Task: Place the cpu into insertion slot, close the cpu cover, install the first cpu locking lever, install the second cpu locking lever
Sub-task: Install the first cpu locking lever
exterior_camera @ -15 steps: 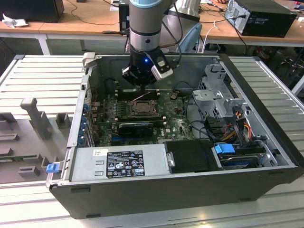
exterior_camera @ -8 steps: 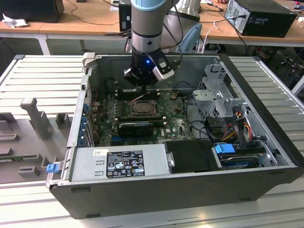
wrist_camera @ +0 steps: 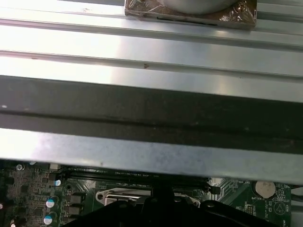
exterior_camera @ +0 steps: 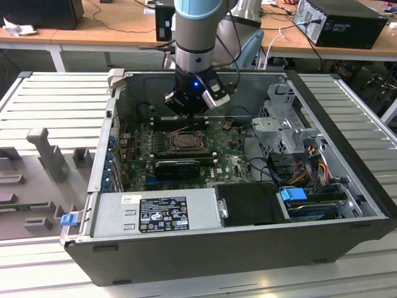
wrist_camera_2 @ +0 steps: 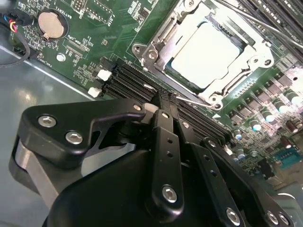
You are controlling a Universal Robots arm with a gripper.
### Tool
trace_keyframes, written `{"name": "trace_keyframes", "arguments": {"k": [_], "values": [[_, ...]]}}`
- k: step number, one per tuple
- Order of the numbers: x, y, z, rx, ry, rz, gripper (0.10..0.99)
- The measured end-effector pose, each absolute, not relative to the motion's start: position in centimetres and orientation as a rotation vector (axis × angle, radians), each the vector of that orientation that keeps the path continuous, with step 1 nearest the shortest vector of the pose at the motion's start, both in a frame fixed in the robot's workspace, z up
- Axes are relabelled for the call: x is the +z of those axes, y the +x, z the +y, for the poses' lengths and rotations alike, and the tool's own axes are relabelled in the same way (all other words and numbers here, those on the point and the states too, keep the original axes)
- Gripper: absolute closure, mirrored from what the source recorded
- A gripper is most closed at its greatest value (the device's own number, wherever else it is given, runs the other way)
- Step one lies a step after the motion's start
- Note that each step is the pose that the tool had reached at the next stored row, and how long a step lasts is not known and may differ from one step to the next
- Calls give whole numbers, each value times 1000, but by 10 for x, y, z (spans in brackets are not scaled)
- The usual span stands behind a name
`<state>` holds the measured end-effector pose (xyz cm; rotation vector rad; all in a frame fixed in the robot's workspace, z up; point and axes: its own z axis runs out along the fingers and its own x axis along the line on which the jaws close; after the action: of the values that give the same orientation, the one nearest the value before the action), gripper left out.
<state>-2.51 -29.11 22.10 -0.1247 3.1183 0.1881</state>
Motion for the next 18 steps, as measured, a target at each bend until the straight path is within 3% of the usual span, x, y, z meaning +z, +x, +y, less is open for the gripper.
{"name": "trace_keyframes", "arguments": {"k": [18], "values": [[202,-19,-289,126,-125,3123,980]]}}
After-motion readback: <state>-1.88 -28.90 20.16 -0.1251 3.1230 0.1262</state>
